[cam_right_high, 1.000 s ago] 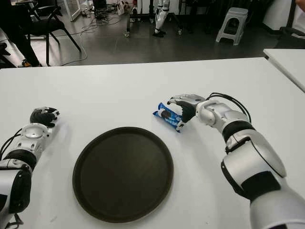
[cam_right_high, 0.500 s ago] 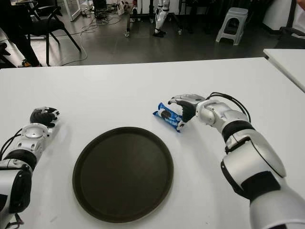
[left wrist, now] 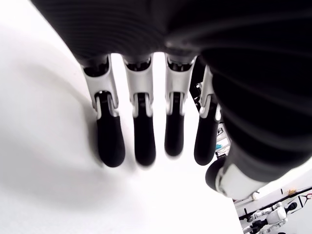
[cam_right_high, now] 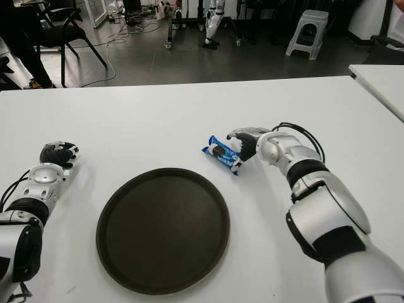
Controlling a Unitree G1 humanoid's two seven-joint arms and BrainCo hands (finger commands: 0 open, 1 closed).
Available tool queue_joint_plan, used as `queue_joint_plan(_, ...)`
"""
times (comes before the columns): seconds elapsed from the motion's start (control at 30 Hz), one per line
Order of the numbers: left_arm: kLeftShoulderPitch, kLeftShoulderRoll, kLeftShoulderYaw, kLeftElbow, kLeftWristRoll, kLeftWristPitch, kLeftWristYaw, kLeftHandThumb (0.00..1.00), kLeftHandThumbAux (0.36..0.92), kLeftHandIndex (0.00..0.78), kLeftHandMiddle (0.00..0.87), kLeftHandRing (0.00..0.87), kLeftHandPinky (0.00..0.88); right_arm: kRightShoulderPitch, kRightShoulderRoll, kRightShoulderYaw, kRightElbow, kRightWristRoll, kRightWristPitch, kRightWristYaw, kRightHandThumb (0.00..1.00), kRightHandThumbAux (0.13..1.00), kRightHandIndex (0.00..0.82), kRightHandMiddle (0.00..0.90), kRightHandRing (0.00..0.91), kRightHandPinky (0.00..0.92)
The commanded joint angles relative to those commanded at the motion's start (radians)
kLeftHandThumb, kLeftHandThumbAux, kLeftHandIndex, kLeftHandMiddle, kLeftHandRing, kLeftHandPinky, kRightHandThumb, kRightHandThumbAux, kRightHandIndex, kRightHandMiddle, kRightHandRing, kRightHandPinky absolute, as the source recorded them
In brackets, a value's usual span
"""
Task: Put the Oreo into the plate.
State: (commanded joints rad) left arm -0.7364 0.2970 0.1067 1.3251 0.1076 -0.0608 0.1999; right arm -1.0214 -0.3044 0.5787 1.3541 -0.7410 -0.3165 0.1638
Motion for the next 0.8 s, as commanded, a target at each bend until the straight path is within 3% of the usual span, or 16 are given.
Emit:
queue_joint_plan(0.33, -0.002, 0.0, -0.002, 0.001, 0.002, 0.007, 0.005, 0.689, 0.719, 0.41, 0.316, 0.329, 0.326, -0.025, 0.025, -0.018, -0.007, 0.016, 0.085, 0.061, 0.0, 0.651, 0.0, 0.0, 0.0, 0.0)
queue_joint_plan(0.4, -0.003, 0.0, -0.002, 0.001, 0.002, 0.009, 0.009, 0.688, 0.719, 0.409, 0.287, 0.298, 0.292, -0.025, 0.031, -0.021, -0.006, 0.024, 0.103, 0.073, 0.0, 0.654, 0.0, 0.0, 0.0, 0.0)
queue_joint_plan(0.6, -0.004, -0.001, -0.002, 0.0, 0.002, 0.011, 0.016, 0.687, 0.719, 0.408, 0.242, 0.251, 0.259, -0.029, 0.041, -0.028, -0.011, 0.031, 0.128, 0.084, 0.0, 0.684, 0.0, 0.0, 0.0, 0.0)
queue_joint_plan(0.8, -0.005, -0.002, -0.007, -0.001, 0.006, 0.013, 0.017, 0.688, 0.719, 0.408, 0.261, 0.267, 0.267, -0.038, 0.053, -0.033, -0.019, 0.034, 0.156, 0.096, 0.0, 0.739, 0.0, 0.0, 0.0, 0.0)
